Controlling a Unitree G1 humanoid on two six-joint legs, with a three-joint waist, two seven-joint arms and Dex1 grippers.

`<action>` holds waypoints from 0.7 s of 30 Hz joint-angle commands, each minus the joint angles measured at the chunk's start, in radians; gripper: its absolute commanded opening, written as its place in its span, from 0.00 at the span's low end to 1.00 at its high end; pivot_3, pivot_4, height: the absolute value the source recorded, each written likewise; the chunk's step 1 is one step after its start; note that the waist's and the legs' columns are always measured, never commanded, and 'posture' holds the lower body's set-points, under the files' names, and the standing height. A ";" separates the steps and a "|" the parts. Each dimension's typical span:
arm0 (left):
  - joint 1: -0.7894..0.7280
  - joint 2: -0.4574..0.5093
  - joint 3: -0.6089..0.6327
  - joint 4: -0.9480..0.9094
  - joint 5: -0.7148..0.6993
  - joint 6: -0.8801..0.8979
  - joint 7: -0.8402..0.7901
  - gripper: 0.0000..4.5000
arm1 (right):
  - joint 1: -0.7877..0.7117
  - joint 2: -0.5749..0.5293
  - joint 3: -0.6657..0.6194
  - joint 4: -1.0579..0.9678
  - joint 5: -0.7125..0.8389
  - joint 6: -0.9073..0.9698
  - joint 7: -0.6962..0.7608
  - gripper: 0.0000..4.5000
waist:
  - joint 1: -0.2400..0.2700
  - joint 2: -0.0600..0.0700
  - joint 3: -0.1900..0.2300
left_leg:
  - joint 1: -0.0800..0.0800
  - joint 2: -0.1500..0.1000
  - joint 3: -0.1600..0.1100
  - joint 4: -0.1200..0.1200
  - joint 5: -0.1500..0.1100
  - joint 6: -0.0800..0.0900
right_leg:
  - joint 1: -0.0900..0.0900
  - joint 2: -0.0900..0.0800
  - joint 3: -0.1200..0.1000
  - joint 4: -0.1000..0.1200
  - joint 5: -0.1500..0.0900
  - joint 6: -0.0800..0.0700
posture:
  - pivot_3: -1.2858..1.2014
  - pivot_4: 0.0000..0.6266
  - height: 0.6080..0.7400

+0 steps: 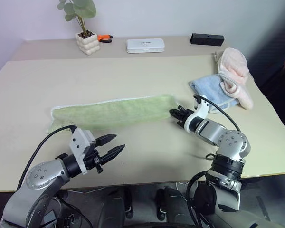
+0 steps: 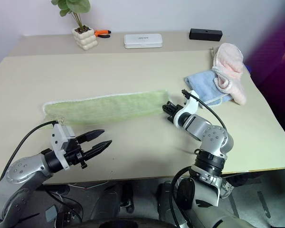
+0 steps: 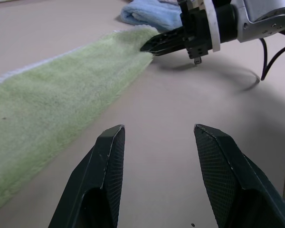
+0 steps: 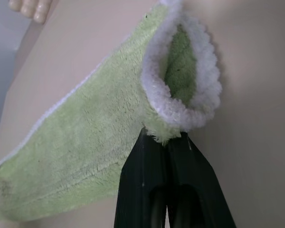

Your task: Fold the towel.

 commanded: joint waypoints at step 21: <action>-0.032 -0.019 -0.048 0.019 0.066 -0.051 -0.011 0.52 | -0.075 -0.490 0.921 -0.174 -0.400 -0.529 0.607 0.00 | -0.006 0.001 0.001 | 0.000 0.001 0.000 -0.001 -0.002 0.004 | 0.000 0.000 0.000 -0.004 0.000 0.000 | 0.52 0.24 0.93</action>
